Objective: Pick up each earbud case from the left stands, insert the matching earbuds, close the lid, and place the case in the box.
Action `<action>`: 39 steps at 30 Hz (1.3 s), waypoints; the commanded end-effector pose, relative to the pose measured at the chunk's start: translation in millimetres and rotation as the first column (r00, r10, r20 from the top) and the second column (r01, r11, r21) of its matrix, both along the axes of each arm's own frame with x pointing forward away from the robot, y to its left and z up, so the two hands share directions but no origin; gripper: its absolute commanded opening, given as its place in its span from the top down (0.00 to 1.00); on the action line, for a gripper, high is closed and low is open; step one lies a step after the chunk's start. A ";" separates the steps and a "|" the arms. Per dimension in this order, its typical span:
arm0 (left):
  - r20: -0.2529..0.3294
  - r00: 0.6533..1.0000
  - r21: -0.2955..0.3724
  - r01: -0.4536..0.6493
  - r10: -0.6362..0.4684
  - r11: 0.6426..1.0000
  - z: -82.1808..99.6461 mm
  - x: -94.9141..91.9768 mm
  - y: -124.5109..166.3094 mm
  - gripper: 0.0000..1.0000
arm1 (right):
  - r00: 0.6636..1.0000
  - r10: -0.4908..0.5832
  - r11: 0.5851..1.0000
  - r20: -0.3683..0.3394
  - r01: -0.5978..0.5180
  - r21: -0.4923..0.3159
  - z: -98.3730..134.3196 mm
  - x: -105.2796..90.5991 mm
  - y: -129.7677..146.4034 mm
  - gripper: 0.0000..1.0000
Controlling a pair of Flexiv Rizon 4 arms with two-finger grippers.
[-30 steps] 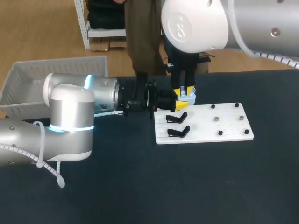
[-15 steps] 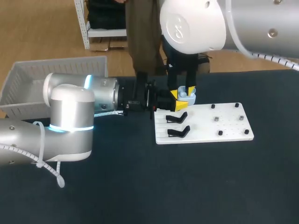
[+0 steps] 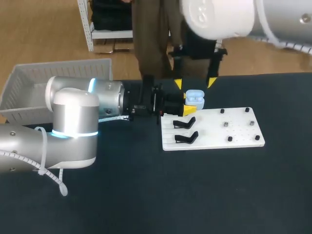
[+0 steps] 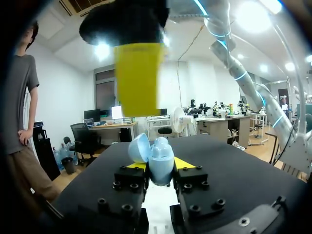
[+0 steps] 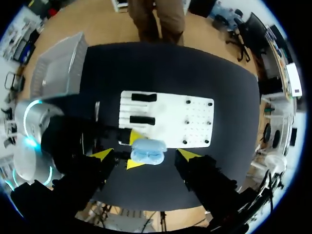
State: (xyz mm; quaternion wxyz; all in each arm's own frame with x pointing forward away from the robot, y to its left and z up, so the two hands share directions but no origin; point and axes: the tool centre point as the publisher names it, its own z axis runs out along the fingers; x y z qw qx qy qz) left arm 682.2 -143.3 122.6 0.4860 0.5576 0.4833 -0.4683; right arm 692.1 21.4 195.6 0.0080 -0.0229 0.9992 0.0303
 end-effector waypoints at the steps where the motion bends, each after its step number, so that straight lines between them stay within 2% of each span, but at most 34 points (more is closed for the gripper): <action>1: 0.004 1.000 -0.005 -0.005 0.005 1.000 -1.1 -1.2 0.0 1.00 | 0.993 -0.117 0.990 0.015 0.115 0.076 -3.1 14.0 -24.8 0.00; 8: 0.004 1.000 -0.005 -0.005 0.005 1.000 -1.1 -1.2 0.0 1.00 | 0.969 -0.248 0.966 0.013 0.247 0.077 -13.7 41.2 -46.1 0.00; 14: 0.004 1.000 -0.005 -0.005 0.005 1.000 -1.1 -1.2 0.0 1.00 | 0.960 -0.279 0.958 -0.028 0.280 0.058 -31.6 48.7 -57.7 0.00; 25: 0.004 1.000 -0.005 -0.005 0.005 1.000 -1.1 -1.2 0.0 1.00 | 0.969 -0.223 0.973 -0.103 0.227 0.034 -46.5 28.4 -53.2 0.00; 39: 0.004 1.000 -0.005 -0.005 0.005 1.000 -1.1 -1.2 0.0 1.00 | 0.971 -0.179 0.981 -0.159 0.189 0.049 -43.3 -8.9 -53.1 0.00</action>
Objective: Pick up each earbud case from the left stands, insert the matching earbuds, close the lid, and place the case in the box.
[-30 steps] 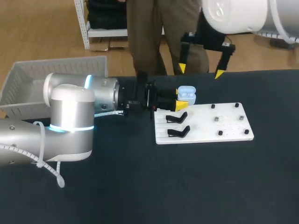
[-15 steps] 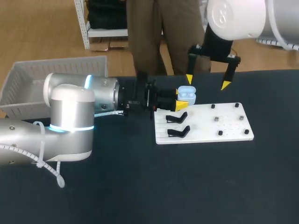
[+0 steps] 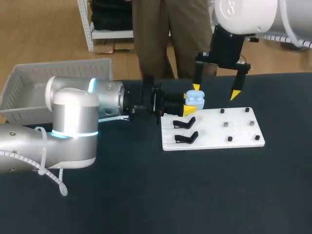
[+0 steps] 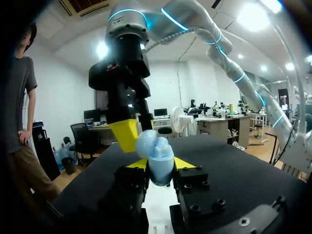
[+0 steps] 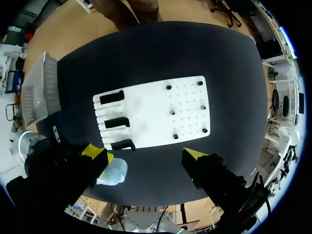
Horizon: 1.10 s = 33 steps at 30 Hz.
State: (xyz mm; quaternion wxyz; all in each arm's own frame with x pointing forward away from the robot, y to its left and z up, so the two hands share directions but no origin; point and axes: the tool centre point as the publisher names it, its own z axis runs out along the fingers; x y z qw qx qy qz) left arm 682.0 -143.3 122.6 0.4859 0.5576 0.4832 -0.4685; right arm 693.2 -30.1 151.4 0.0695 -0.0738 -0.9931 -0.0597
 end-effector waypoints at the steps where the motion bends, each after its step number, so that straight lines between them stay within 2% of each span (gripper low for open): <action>1: 0.004 1.000 -0.005 -0.005 0.006 1.000 -1.1 -1.0 0.1 1.00 | 1.000 0.005 1.000 0.007 -0.005 0.007 0.6 -11.7 -1.0 0.00; 5: 0.004 1.000 -0.005 -0.005 0.006 1.000 -1.1 -1.0 0.1 1.00 | 0.999 -0.013 1.000 0.048 0.012 0.023 4.1 -11.6 -3.4 0.00; 11: 0.004 1.000 -0.005 -0.005 0.006 1.000 -1.1 -1.0 0.1 1.00 | 0.975 -0.088 0.994 0.202 0.072 0.086 27.9 -10.2 -20.5 0.00; 17: 0.004 1.000 -0.005 -0.005 0.006 1.000 -1.1 -1.0 0.1 1.00 | 0.945 -0.104 0.989 0.309 0.067 0.130 45.6 -24.2 -40.5 0.00; 21: 0.009 0.998 0.030 -0.057 0.057 0.998 10.4 -5.4 26.6 1.00 | 0.933 -0.158 0.980 0.323 0.109 0.165 47.0 -33.6 -57.0 0.00; 26: 0.036 0.989 0.089 -0.147 0.144 0.985 28.5 -11.4 65.1 1.00 | 0.933 -0.158 0.980 0.323 0.109 0.165 47.0 -33.6 -57.0 0.00; 33: 0.056 0.950 0.164 -0.313 0.308 0.936 47.3 -15.2 131.1 1.00 | 0.933 -0.158 0.980 0.323 0.109 0.165 47.0 -33.6 -57.0 0.00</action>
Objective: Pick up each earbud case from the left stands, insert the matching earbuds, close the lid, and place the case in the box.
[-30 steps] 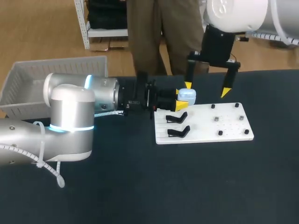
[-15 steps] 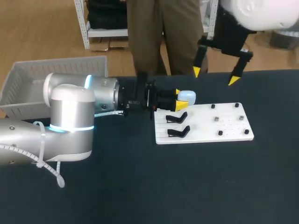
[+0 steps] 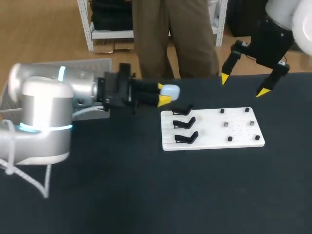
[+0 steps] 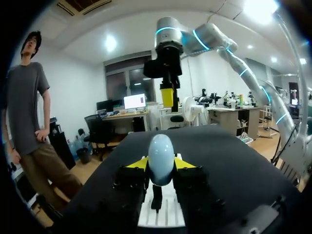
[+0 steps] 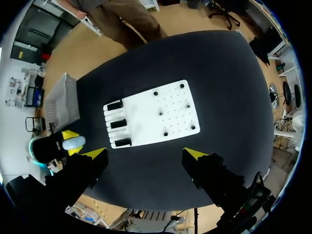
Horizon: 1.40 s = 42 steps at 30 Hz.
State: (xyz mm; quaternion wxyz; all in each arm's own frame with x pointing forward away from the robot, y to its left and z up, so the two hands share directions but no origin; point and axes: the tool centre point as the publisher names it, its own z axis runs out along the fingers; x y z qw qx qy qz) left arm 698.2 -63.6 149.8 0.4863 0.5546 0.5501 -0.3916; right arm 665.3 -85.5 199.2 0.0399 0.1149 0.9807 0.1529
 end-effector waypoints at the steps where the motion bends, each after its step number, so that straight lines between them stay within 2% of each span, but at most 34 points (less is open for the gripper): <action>1: 0.024 0.982 0.050 -0.186 0.185 0.981 21.5 -31.5 60.2 1.00 | 0.993 -0.038 0.999 0.113 0.040 -0.019 -0.8 -5.7 -1.5 0.00; 8: 0.013 0.947 0.102 -0.321 0.321 0.942 31.9 -26.5 108.7 1.00 | 0.993 -0.038 0.999 0.113 0.040 -0.019 -0.8 -5.7 -1.5 0.00; 14: -0.010 0.914 0.148 -0.401 0.406 0.904 29.8 -7.8 141.0 1.00 | 0.993 -0.038 0.999 0.113 0.040 -0.019 -0.8 -5.7 -1.5 0.00; 19: -0.051 0.884 0.179 -0.449 0.464 0.875 18.7 17.2 160.0 1.00 | 0.993 -0.038 0.999 0.113 0.040 -0.019 -0.8 -5.7 -1.5 0.00; 29: -0.174 0.816 0.194 -0.520 0.551 0.832 -20.2 82.5 199.4 1.00 | 0.993 -0.038 0.999 0.113 0.040 -0.019 -0.8 -5.7 -1.5 0.00; 36: -0.191 0.758 0.274 -0.569 0.624 0.775 -32.7 114.4 246.5 1.00 | 0.993 -0.038 0.999 0.113 0.040 -0.019 -0.8 -5.7 -1.5 0.00; 42: -0.192 0.717 0.310 -0.604 0.671 0.734 -35.5 129.7 276.3 1.00 | 0.993 -0.038 0.999 0.113 0.040 -0.019 -0.8 -5.7 -1.5 0.00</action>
